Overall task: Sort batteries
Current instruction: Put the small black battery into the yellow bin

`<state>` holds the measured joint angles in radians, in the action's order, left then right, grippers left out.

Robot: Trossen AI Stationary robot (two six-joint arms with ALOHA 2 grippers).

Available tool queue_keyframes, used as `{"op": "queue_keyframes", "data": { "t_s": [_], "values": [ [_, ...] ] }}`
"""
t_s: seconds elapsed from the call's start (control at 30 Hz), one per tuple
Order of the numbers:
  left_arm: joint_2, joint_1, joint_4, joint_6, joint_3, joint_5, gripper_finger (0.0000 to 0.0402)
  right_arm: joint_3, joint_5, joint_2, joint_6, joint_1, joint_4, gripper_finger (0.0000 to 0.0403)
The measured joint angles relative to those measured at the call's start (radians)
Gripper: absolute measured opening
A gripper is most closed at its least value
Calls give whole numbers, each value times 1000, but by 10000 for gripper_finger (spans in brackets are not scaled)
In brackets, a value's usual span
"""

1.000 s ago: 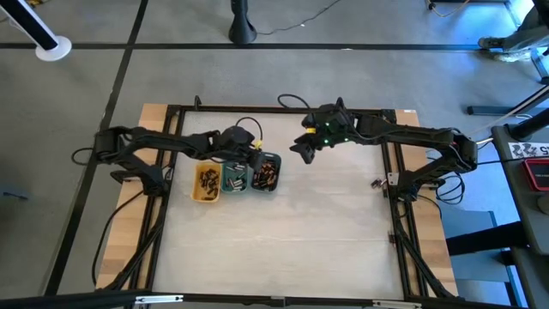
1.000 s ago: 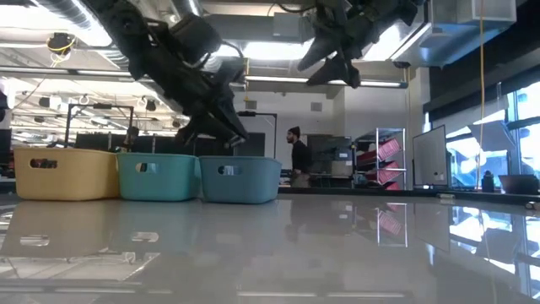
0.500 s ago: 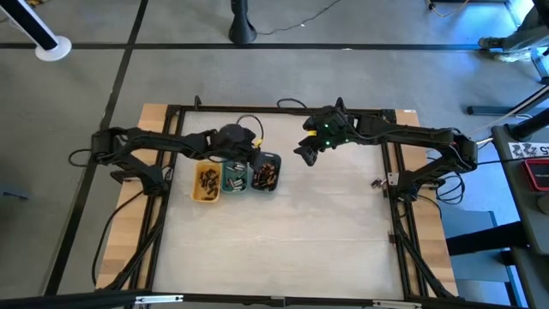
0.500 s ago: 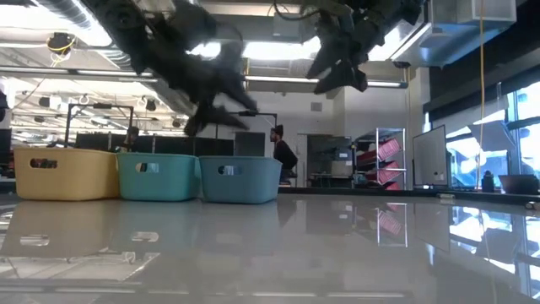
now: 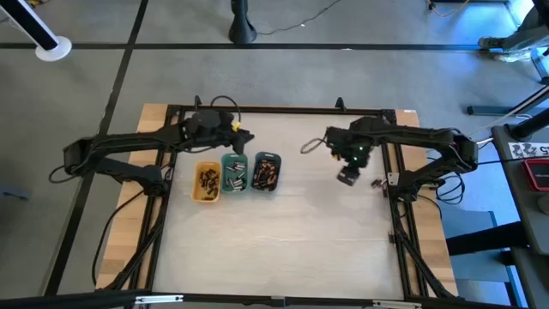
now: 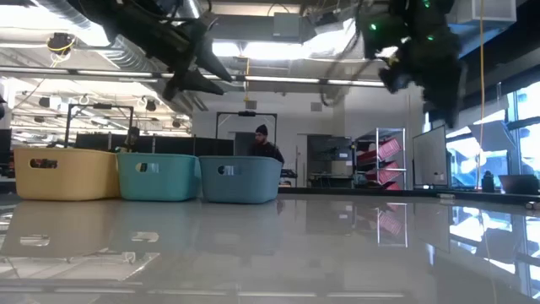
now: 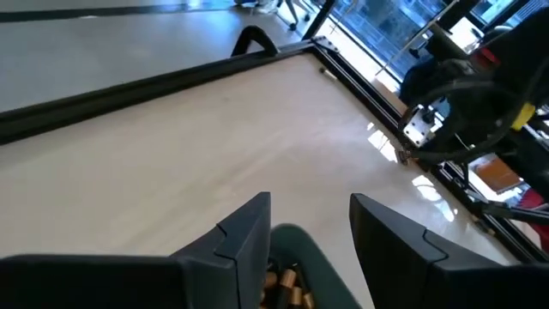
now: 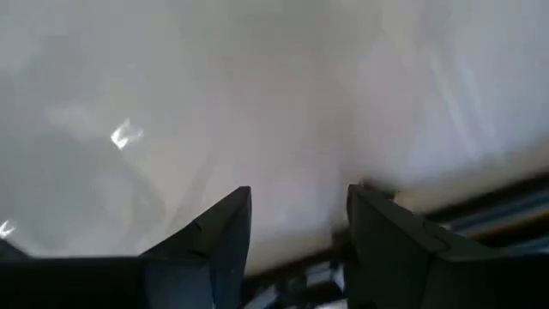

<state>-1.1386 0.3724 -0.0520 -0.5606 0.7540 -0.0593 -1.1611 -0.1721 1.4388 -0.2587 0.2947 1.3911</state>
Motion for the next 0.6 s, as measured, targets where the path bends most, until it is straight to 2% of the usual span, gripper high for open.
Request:
{"op": "queue_keyframes", "data": {
  "t_s": [0.17, 0.37, 0.6],
  "values": [
    [3, -2, -18, -1, 0, -1, 148, 104, -128, 1, -92, -93, 25, 195],
    [3, -20, -45, 14, 0, 0, 148, 217, -215, 1, -300, -311, 15, 195],
    [3, 4, -42, 49, 0, -1, 148, 287, -260, 1, -405, -581, -72, 195]
  ]
}}
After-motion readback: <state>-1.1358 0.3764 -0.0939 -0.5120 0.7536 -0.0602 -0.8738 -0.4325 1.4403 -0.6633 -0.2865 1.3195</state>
